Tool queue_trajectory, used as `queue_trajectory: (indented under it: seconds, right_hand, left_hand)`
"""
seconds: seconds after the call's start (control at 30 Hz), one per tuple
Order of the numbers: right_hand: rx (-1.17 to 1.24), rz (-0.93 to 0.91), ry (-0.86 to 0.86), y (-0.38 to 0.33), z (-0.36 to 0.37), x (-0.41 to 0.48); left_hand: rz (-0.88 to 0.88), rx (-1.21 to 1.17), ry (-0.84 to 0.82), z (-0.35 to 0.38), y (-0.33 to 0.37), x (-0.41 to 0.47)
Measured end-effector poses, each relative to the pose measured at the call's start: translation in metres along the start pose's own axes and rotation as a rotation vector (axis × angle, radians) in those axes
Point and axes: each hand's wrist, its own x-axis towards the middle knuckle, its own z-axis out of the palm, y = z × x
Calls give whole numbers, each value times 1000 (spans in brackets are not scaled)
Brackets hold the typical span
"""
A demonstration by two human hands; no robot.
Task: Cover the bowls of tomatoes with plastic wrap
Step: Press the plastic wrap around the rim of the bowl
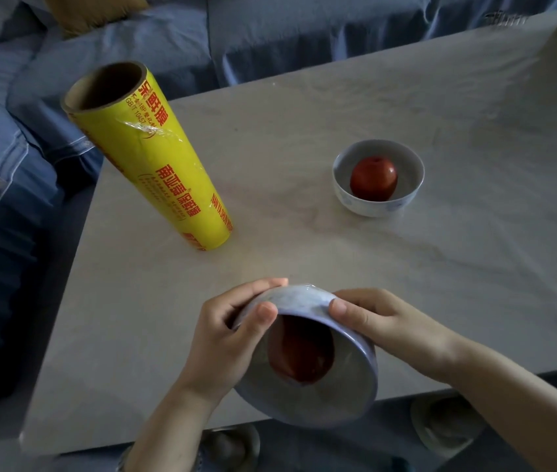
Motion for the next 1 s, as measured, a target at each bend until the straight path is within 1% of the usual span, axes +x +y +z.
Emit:
queue_trajectory:
  seconds: [0.07, 0.13, 0.17, 0.2, 0.23, 0.27, 0.33, 0.43, 0.53, 0.6, 0.67, 0.77, 0.83, 0.93, 1.0]
  right_hand:
    - [-30, 37, -29, -1, -4, 0]
    - [-112, -7, 52, 0, -11, -1]
    - [-127, -71, 132, 0, -13, -2]
    - [-90, -154, 199, -2, -12, -4]
    - [-43, -244, 215, -4, -10, -6]
    - [-36, -321, 194, -6, -7, -8]
    - [-116, -387, 162, -6, -1, -7]
    - [-158, -305, 167, -4, 5, 0]
    - [-193, -221, 112, 0, 7, 8]
    - [-75, -183, 78, 5, 5, 10]
    - [71, -162, 70, 10, -2, 7]
    - [201, -186, 33, 18, -7, 2]
    - [247, -182, 45, 21, -7, 2]
    - [308, -179, 108, 23, -5, 6]
    - [339, -180, 153, 23, -5, 8]
  left_hand:
    - [-2, -6, -2, 2, -1, -1]
    - [-7, -12, 0, 4, -1, -1]
    - [-7, -9, 0, 4, -2, 0]
    - [-6, -1, -1, 4, -2, 1]
    - [-4, 10, -3, 4, -2, 1]
    - [-3, 19, -2, 4, -2, 2]
    - [-8, 26, 6, 4, -3, 1]
    - [-12, 34, 30, 3, -5, 0]
    - [1, 48, 14, 2, -6, -1]
    - [19, 38, 47, 2, -5, 0]
    - [29, -5, 146, 0, -5, 5]
    - [-63, -131, 312, -1, -4, 13]
    - [-133, -163, 360, 2, -3, 16]
    - [-219, -189, 349, 12, -1, 11]
    - [-303, -257, 277, 13, -4, 7]
